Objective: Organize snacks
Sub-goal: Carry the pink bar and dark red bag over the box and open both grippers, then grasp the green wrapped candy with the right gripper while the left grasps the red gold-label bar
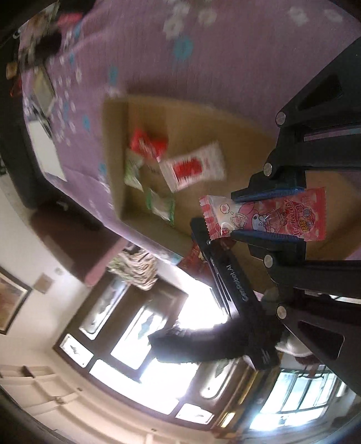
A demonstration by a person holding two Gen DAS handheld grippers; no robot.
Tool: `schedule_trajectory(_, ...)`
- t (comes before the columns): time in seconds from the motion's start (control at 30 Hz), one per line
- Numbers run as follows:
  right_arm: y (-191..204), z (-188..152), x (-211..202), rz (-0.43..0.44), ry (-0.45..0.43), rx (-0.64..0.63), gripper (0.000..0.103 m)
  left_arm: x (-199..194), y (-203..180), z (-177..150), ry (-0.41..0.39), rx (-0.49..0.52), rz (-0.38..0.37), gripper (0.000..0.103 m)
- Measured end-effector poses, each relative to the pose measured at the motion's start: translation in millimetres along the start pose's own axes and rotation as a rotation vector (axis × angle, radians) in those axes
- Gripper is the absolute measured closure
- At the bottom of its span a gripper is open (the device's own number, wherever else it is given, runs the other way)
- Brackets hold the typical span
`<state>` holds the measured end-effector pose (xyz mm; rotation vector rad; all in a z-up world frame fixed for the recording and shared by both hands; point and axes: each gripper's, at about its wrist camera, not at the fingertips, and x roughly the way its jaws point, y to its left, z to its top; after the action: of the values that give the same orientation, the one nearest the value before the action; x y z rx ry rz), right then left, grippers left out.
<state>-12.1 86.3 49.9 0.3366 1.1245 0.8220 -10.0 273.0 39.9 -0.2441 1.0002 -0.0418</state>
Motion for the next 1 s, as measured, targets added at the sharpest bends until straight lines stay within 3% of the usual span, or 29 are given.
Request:
schedule_trajectory(0.1, 10, 4, 21, -0.043, 0.017, -0.031, 0.083, -1, 7, 2, 0.006, -0.039, 0.002, 0.074)
schedule_trajectory(0.17, 16, 4, 30, -0.072, 0.016, -0.053, 0.079, -1, 15, 3, 0.011, -0.076, -0.002, 0.059)
schedule_trajectory(0.27, 25, 3, 34, -0.126, -0.012, -0.090, 0.076, -9, 22, 2, -0.006, -0.110, -0.035, 0.059)
schedule_trajectory(0.5, 31, -3, -3, -0.134, -0.092, -0.113, 0.072, -54, 11, -7, -0.116, -0.130, -0.070, 0.059)
schedule_trajectory(0.57, 26, -6, -24, -0.141, -0.126, -0.107, 0.072, -69, -1, -13, -0.144, -0.121, -0.103, 0.050)
schedule_trajectory(0.63, 18, -5, -38, -0.156, -0.161, -0.092, 0.070, -82, -15, -21, -0.167, -0.107, -0.149, 0.041)
schedule_trajectory(0.8, -37, -9, -99, -0.248, -0.256, -0.002, 0.067, -95, -48, -42, -0.165, -0.082, -0.248, 0.040)
schedule_trajectory(1.0, -123, -9, -175, -0.483, -0.396, 0.158, 0.067, -89, -79, -64, -0.116, -0.047, -0.313, 0.040)
